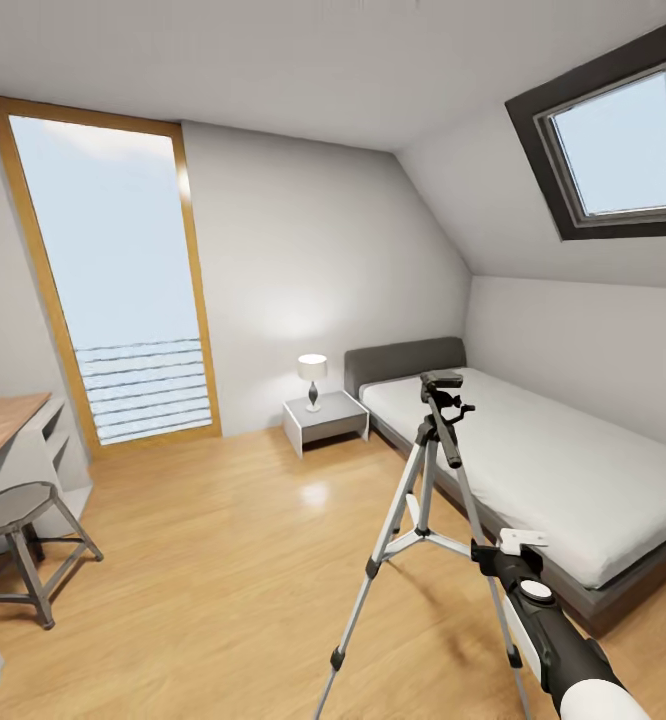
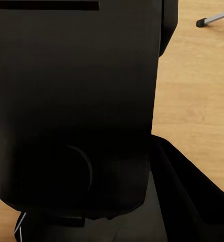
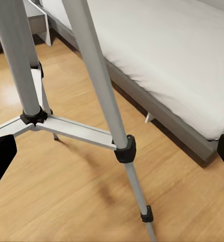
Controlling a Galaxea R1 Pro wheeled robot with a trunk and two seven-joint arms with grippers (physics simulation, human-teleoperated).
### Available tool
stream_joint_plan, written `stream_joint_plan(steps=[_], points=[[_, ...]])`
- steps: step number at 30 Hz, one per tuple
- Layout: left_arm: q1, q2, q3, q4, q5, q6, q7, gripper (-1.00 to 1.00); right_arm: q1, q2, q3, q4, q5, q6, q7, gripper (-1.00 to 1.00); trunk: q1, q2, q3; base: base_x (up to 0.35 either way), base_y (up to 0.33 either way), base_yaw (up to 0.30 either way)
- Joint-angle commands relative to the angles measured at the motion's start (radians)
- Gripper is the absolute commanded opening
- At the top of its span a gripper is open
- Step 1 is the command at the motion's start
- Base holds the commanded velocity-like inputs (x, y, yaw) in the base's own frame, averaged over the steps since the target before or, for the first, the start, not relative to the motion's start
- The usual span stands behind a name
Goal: Attach the digital camera to the camera tripod in the bedroom.
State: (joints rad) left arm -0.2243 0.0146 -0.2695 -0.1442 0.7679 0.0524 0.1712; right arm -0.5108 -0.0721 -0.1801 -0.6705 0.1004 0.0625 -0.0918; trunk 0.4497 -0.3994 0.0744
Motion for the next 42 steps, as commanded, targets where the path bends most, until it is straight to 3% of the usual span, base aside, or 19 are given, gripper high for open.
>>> stream_joint_plan(steps=[1,13,17,24,35,42], points=[[0.0,0.001,-0.009,-0.003,0.004,0.006,0.007,-1.0,0.0,0.001,-0.001,-0.001,0.01,0.007,-0.002,1.0,0.0,-0.001,0.0,-0.008,0.0,0.0],[0.0,0.0,-0.009,-0.002,0.004,0.006,0.006,-1.0,0.0,0.002,0.0,0.003,0.01,0.007,-0.002,1.0,0.0,-0.001,0.0,-0.019,0.0,0.0],[0.0,0.0,-0.006,-0.003,0.006,0.006,0.007,-1.0,0.0,0.006,0.0,0.025,0.034,0.007,-0.006,1.0,0.0,-0.001,0.0,-0.228,0.0,0.0],[0.0,0.0,-0.005,-0.002,0.008,0.006,0.007,-1.0,0.0,0.047,-0.001,0.041,0.099,0.007,-0.014,1.0,0.0,-0.001,0.0,-0.304,0.0,0.0],[0.0,0.001,-0.004,-0.002,0.011,0.006,0.007,-1.0,0.0,0.069,-0.001,0.062,0.108,-0.004,-0.014,1.0,0.0,-0.001,0.0,-0.322,0.0,0.0],[0.0,0.001,-0.002,-0.002,0.015,0.006,0.007,-1.0,0.0,0.097,-0.001,0.076,0.111,-0.003,-0.012,1.0,0.0,-0.001,0.0,-0.323,0.038,0.0]])
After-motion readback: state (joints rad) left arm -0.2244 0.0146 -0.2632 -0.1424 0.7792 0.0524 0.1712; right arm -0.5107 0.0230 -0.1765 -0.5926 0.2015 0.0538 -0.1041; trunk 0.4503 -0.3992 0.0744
